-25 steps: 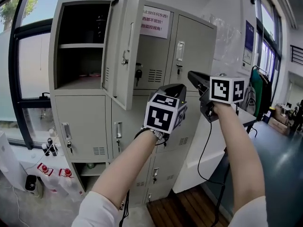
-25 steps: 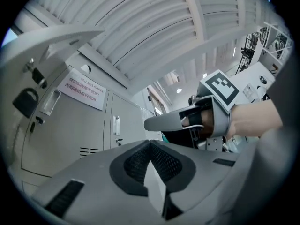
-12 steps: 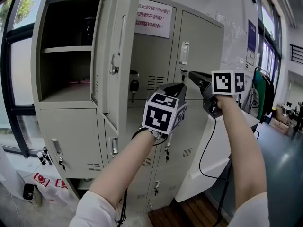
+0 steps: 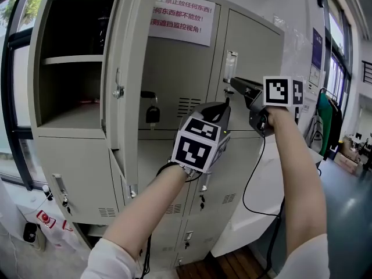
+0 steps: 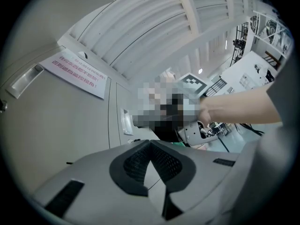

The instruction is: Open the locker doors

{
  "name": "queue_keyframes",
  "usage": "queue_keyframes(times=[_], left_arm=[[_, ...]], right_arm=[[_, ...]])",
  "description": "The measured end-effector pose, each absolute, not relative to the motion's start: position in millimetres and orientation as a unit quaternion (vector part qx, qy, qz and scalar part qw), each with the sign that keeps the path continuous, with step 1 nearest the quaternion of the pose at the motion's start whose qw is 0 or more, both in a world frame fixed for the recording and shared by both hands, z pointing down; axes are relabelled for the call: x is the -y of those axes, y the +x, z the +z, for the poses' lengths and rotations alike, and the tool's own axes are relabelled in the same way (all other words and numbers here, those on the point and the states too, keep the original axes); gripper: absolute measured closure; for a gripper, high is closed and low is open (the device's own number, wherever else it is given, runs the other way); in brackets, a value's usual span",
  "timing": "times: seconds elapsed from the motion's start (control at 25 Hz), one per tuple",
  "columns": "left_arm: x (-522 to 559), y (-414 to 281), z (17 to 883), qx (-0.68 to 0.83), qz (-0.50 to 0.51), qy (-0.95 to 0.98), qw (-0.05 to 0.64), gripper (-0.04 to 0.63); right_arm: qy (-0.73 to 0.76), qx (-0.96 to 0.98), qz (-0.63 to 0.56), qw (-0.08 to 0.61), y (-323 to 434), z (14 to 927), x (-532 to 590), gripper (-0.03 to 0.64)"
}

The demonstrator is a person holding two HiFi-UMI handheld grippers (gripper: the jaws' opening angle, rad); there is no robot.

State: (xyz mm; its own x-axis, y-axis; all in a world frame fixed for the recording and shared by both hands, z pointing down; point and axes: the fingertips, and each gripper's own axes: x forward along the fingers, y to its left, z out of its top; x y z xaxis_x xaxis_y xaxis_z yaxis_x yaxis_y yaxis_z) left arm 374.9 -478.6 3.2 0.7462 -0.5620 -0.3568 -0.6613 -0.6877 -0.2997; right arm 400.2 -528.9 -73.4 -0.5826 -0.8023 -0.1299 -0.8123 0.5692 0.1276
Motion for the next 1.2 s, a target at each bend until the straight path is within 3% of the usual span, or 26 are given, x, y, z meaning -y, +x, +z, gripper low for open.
queue_keyframes(times=[0.28, 0.64, 1.2], left_arm=[[496.7, 372.4, -15.9, -0.358, 0.126, -0.898, 0.221, 0.575], [505.5, 365.9, -28.5, -0.383, 0.124, -0.883, 0.24, 0.575], [507.6, 363.4, -30.5, -0.401, 0.113, -0.873, 0.252, 0.575]], right_arm=[[-0.442, -0.893, 0.083, 0.001, 393.3, -90.6, 558.0, 0.547], [-0.435, -0.898, 0.062, -0.017, 387.4, -92.1, 582.0, 0.472], [-0.403, -0.914, 0.039, 0.01, 389.0, -94.3, 568.4, 0.469]])
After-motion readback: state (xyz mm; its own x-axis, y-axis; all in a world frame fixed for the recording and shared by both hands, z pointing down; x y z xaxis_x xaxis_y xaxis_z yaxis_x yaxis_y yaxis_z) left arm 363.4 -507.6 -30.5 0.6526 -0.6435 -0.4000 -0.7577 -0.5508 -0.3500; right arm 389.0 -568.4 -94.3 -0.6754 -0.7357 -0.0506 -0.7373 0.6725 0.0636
